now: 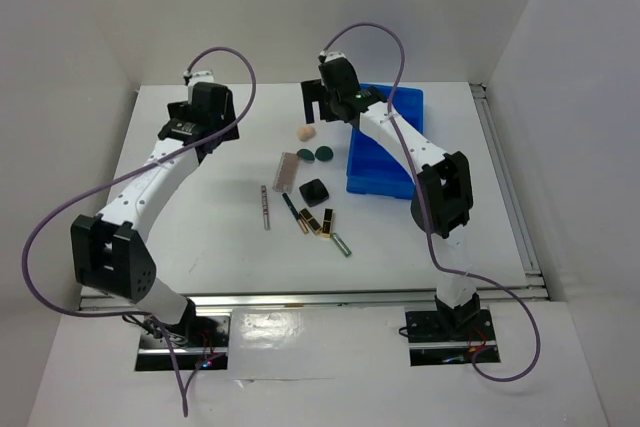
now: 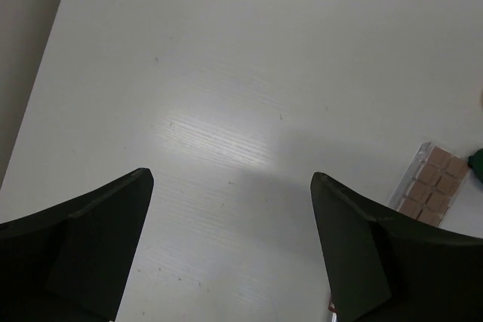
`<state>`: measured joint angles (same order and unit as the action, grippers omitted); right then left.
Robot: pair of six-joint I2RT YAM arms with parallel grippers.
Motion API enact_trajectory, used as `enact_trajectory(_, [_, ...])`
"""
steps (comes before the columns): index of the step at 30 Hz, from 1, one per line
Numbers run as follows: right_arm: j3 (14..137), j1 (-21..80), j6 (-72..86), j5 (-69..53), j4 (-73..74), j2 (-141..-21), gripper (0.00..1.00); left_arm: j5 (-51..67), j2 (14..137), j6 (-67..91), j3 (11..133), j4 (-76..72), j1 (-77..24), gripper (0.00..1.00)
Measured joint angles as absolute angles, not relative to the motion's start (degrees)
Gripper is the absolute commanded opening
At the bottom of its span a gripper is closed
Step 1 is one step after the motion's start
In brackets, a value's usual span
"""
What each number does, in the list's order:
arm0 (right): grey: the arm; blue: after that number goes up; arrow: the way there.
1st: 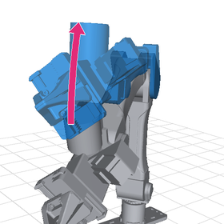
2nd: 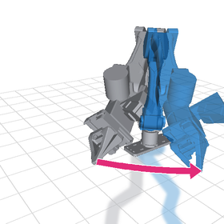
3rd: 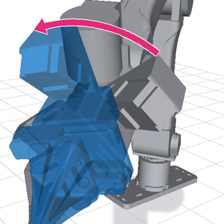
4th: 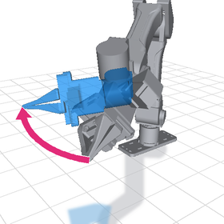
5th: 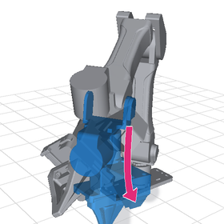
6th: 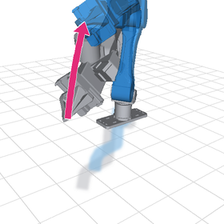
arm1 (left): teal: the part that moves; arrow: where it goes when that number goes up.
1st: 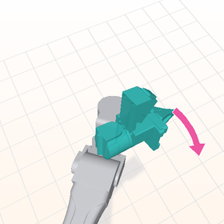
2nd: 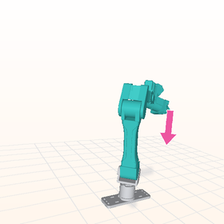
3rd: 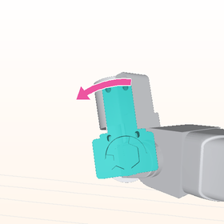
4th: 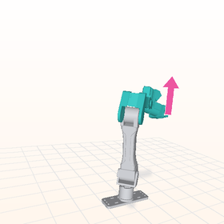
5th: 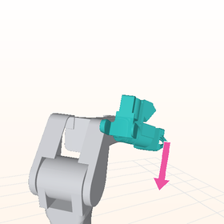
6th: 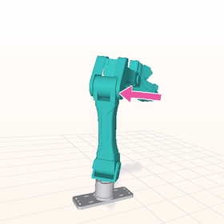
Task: Organize the makeup
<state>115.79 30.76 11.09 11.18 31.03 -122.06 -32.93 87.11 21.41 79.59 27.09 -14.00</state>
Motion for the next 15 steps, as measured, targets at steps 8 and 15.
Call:
enact_trajectory(8, [115.81, 31.14, 11.00, 10.46, 31.90, -122.06, 1.00, -28.60, 89.71, 22.94, 79.92, 31.53, -14.00, 1.00])
enact_trajectory(15, [117.54, 31.22, 9.19, 2.66, 32.21, -123.17, 1.00, -23.79, 89.71, 24.43, 79.94, 32.21, -14.00, 1.00])
